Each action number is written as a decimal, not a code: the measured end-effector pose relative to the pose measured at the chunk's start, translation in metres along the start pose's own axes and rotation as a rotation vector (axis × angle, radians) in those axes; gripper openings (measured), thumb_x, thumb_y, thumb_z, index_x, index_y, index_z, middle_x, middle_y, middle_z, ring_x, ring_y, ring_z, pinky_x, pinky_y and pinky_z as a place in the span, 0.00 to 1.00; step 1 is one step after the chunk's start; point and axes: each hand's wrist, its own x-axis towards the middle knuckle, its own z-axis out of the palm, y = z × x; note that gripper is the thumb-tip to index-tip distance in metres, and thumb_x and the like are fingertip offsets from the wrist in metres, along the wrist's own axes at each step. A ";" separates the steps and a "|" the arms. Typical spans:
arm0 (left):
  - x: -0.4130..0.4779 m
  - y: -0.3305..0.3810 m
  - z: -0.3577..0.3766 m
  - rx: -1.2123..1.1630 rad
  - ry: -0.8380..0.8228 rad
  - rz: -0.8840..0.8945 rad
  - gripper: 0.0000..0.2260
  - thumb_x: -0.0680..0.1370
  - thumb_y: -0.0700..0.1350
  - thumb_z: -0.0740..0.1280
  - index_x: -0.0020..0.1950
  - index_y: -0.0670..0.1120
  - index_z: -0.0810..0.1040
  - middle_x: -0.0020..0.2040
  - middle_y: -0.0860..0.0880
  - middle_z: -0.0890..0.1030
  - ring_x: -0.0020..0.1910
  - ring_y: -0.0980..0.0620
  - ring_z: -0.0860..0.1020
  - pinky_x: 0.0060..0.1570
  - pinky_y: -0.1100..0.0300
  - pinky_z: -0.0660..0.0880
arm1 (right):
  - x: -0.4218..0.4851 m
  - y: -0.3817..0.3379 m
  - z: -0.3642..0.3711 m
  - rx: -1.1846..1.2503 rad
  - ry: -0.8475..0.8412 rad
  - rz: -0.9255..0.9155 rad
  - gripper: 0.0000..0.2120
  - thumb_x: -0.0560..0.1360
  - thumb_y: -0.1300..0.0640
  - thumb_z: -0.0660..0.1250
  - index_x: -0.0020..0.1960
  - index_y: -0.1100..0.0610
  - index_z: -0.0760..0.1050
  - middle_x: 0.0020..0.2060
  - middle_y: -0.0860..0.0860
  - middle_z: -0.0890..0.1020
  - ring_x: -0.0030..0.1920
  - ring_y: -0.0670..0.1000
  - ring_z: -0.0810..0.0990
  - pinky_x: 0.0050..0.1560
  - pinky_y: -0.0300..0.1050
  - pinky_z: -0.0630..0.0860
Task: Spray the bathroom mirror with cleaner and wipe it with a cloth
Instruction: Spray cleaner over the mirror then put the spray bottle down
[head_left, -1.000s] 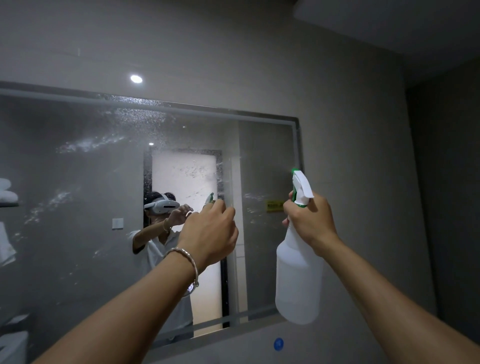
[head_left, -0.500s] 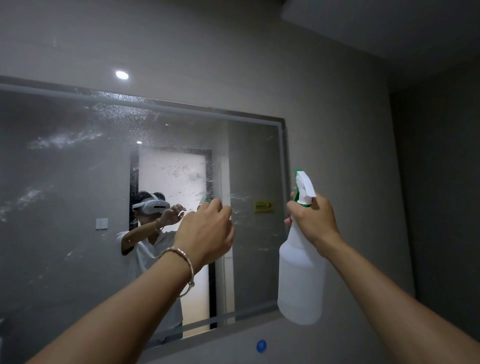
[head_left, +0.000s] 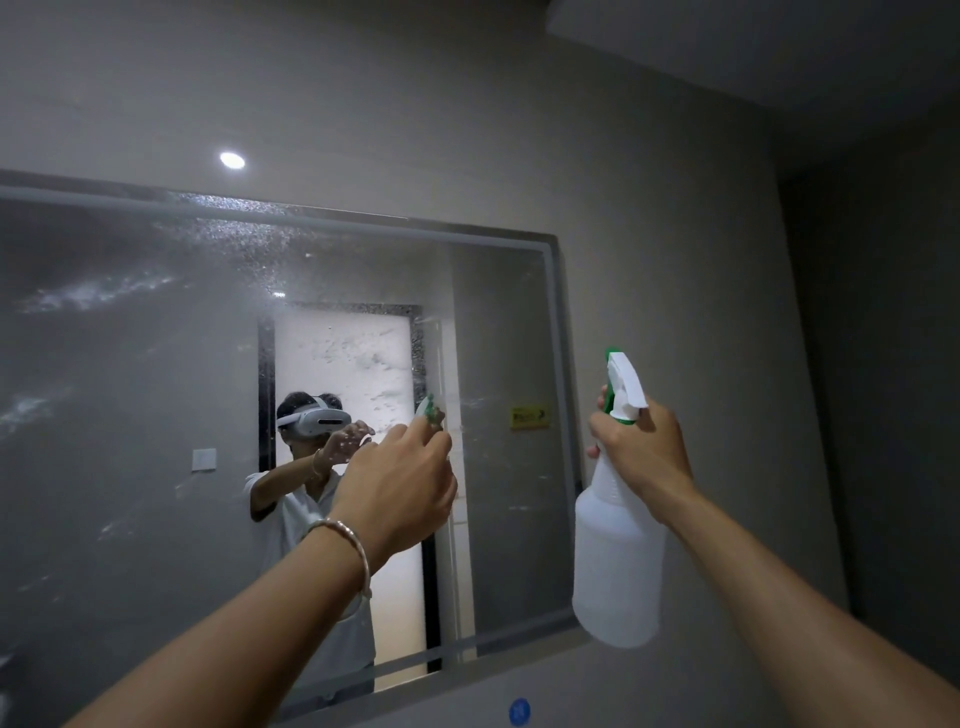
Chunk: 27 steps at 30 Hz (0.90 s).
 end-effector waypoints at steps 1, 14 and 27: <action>0.001 0.001 0.000 0.006 -0.002 0.002 0.13 0.80 0.51 0.53 0.58 0.48 0.72 0.55 0.50 0.73 0.50 0.50 0.73 0.38 0.59 0.67 | 0.003 0.002 -0.001 0.004 -0.005 0.006 0.10 0.71 0.63 0.66 0.51 0.58 0.76 0.40 0.51 0.78 0.33 0.51 0.81 0.36 0.42 0.75; 0.027 0.019 0.009 0.041 0.025 0.002 0.14 0.79 0.51 0.52 0.59 0.48 0.71 0.56 0.49 0.73 0.50 0.49 0.74 0.39 0.58 0.69 | 0.039 -0.003 0.008 -0.031 -0.051 -0.015 0.05 0.72 0.61 0.65 0.48 0.57 0.74 0.38 0.55 0.80 0.29 0.47 0.80 0.35 0.40 0.75; 0.020 0.021 0.023 0.063 -0.009 -0.024 0.15 0.79 0.50 0.52 0.63 0.48 0.69 0.57 0.50 0.73 0.51 0.51 0.74 0.38 0.61 0.65 | 0.040 0.026 0.008 -0.053 -0.186 0.063 0.09 0.73 0.59 0.65 0.52 0.56 0.73 0.42 0.55 0.80 0.35 0.50 0.82 0.38 0.42 0.77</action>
